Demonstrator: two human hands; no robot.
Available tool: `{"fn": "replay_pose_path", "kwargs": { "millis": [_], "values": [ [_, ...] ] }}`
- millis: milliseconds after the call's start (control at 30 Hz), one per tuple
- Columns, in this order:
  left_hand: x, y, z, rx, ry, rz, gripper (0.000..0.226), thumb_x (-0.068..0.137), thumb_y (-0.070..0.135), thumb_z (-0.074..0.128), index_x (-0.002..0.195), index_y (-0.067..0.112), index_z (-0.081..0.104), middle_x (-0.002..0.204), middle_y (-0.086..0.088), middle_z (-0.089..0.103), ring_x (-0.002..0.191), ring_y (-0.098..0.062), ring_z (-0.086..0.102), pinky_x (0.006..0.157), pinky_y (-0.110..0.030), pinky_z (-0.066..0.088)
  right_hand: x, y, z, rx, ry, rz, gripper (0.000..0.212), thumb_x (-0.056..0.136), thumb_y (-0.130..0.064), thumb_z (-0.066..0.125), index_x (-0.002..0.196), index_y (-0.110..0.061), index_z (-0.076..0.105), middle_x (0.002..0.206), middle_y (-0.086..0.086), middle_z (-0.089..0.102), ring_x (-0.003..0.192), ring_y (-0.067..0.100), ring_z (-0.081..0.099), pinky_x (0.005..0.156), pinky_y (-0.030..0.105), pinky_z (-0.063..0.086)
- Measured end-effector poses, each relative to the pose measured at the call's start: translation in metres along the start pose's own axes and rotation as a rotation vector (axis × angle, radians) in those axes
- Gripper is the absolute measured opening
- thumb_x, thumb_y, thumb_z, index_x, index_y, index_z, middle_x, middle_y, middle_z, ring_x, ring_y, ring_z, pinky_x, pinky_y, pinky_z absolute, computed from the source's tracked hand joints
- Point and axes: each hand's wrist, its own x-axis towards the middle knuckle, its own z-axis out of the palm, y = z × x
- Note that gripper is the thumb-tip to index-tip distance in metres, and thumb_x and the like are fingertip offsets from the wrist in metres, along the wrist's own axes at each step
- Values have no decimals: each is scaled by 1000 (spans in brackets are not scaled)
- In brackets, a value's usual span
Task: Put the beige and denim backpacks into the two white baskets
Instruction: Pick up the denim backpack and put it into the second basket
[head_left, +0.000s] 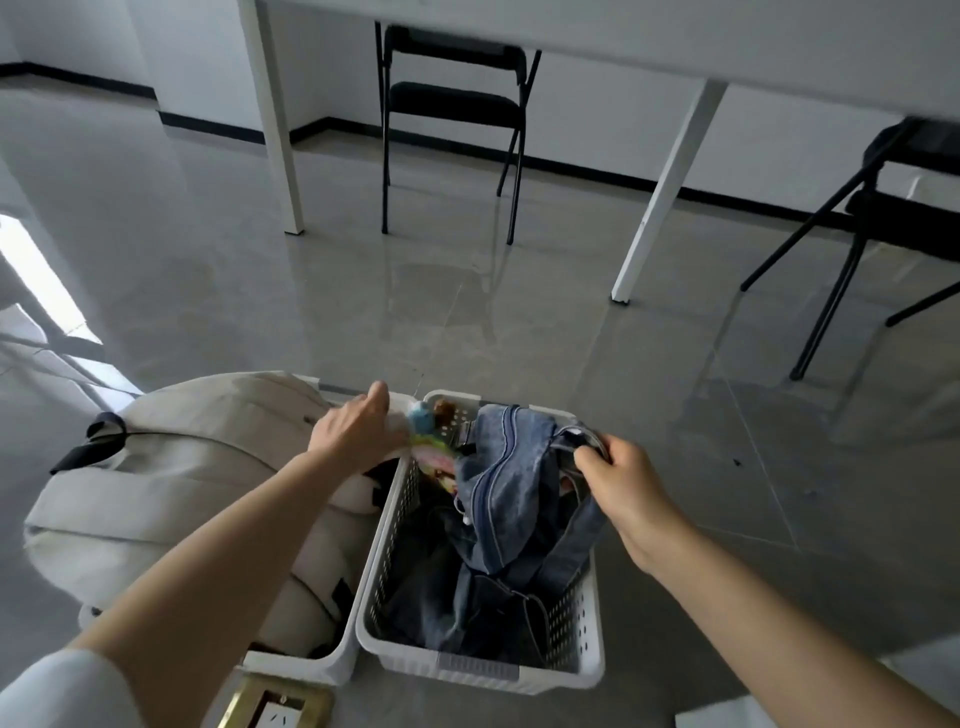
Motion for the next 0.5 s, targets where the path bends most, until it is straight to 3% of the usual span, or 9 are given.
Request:
{"fn": "replay_pose_path", "kwargs": {
  "millis": [133, 233, 267, 333, 400, 433, 500],
  "values": [
    [-8, 42, -13, -412, -37, -173, 39, 81, 45, 68, 94, 19, 42, 78, -4, 61, 59, -19, 53, 45, -27, 34, 13, 2, -1, 154, 178, 137, 9, 78, -15, 47, 71, -16, 52, 70, 10, 46, 67, 22, 47, 63, 35, 37],
    [-22, 71, 18, -666, -75, -170, 27, 81, 26, 71, 96, 17, 51, 84, -3, 64, 68, -17, 59, 54, -29, 47, 17, 4, 0, 225, 261, 182, 17, 78, -10, 46, 62, -18, 46, 65, 8, 40, 68, 22, 40, 62, 36, 33],
    [-32, 74, 33, -617, -132, -108, 21, 81, 18, 68, 99, 15, 56, 93, -6, 67, 77, -21, 62, 63, -32, 51, 18, 6, 1, 234, 274, 188, 17, 76, -10, 45, 61, -18, 45, 65, 8, 39, 68, 22, 39, 62, 36, 32],
    [-53, 73, 74, -273, -345, 90, 27, 85, 11, 56, 112, 13, 61, 115, -11, 66, 105, -29, 62, 86, -36, 52, 15, 7, 1, 220, 272, 183, 17, 77, -10, 46, 62, -17, 47, 65, 8, 43, 66, 21, 41, 62, 35, 34],
    [-76, 75, 96, 14, -500, 197, 40, 86, 11, 49, 126, 13, 56, 134, -11, 56, 132, -31, 42, 106, -44, 40, 13, 7, 0, 151, 242, 161, 20, 82, -9, 46, 64, -16, 47, 62, 6, 44, 61, 19, 42, 60, 31, 34],
    [-86, 76, 97, 53, -506, 215, 42, 86, 11, 48, 127, 11, 56, 136, -11, 54, 135, -31, 37, 108, -44, 37, 10, 6, 1, 108, 218, 136, 22, 84, -9, 46, 64, -16, 46, 60, 3, 42, 57, 17, 39, 58, 29, 32],
    [-97, 81, 87, -76, -476, 177, 39, 83, 14, 49, 121, 10, 58, 129, -13, 58, 126, -32, 48, 101, -41, 44, 0, -1, 2, 16, 185, 58, 24, 87, -7, 45, 65, -15, 44, 57, 0, 40, 53, 15, 36, 52, 28, 30]
  ]
}}
